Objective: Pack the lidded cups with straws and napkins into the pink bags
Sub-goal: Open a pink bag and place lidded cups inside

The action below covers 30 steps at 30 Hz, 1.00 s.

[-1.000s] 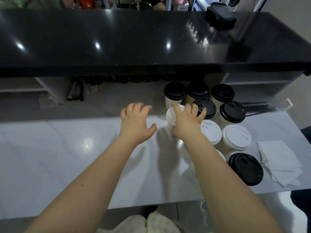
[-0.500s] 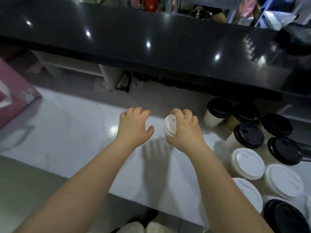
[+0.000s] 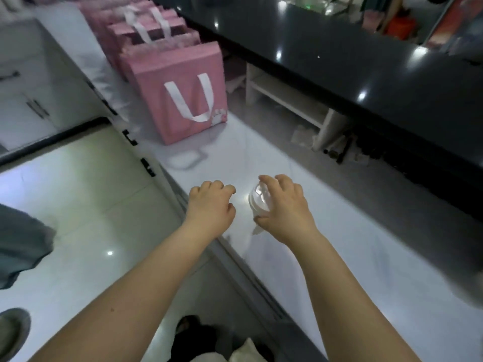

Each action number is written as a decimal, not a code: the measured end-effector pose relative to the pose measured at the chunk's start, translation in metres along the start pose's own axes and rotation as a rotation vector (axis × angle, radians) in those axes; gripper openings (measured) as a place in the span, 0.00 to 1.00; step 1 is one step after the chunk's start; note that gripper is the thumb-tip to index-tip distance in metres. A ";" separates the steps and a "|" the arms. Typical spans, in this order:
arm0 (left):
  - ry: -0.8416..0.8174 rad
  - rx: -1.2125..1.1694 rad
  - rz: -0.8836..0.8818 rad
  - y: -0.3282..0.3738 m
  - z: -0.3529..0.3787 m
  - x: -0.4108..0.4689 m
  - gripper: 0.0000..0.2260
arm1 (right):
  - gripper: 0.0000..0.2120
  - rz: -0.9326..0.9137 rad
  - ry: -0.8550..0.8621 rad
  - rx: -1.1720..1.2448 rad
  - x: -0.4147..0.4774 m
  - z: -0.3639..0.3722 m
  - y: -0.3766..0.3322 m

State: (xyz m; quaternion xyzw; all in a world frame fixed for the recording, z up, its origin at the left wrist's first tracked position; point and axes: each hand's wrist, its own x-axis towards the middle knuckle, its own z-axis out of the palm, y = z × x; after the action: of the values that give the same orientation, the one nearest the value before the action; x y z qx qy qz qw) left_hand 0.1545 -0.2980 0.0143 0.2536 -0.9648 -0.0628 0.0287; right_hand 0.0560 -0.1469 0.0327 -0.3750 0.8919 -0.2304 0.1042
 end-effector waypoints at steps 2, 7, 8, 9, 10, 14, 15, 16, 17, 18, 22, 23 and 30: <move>0.032 -0.023 -0.032 -0.036 -0.008 0.000 0.16 | 0.41 -0.048 -0.026 0.042 0.017 0.014 -0.031; 0.111 -0.075 -0.078 -0.126 -0.039 0.015 0.18 | 0.42 -0.124 0.029 0.073 0.062 0.036 -0.108; 0.131 -0.078 -0.084 -0.145 -0.047 0.022 0.18 | 0.42 -0.136 0.047 0.065 0.072 0.039 -0.123; 0.150 -0.079 -0.086 -0.162 -0.055 0.029 0.18 | 0.42 -0.143 0.063 0.057 0.082 0.042 -0.137; 0.166 -0.080 -0.086 -0.178 -0.063 0.037 0.18 | 0.42 -0.144 0.076 0.059 0.091 0.044 -0.150; 0.258 -0.081 -0.061 -0.228 -0.093 0.072 0.15 | 0.42 -0.130 0.115 0.145 0.124 0.049 -0.200; 0.279 -0.084 -0.059 -0.238 -0.099 0.081 0.15 | 0.42 -0.131 0.126 0.158 0.131 0.049 -0.209; 0.291 -0.093 -0.058 -0.246 -0.104 0.090 0.14 | 0.41 -0.134 0.140 0.167 0.139 0.048 -0.217; 0.298 -0.108 -0.056 -0.254 -0.110 0.100 0.14 | 0.41 -0.133 0.158 0.174 0.147 0.045 -0.224; 0.304 -0.128 -0.054 -0.261 -0.116 0.109 0.15 | 0.41 -0.129 0.177 0.180 0.155 0.041 -0.229; 0.351 -0.182 -0.044 -0.284 -0.144 0.152 0.16 | 0.41 -0.120 0.297 0.211 0.191 0.011 -0.247; 0.358 -0.180 -0.036 -0.288 -0.151 0.164 0.16 | 0.41 -0.124 0.324 0.209 0.202 0.000 -0.252; 0.392 -0.124 0.034 -0.300 -0.184 0.247 0.15 | 0.41 -0.195 0.469 0.212 0.283 -0.061 -0.277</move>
State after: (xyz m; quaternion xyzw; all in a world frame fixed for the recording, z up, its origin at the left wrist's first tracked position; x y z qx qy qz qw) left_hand 0.1018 -0.6982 0.1617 0.2425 -0.9392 -0.0709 0.2324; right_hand 0.0090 -0.4991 0.2173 -0.3825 0.8223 -0.4118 -0.0890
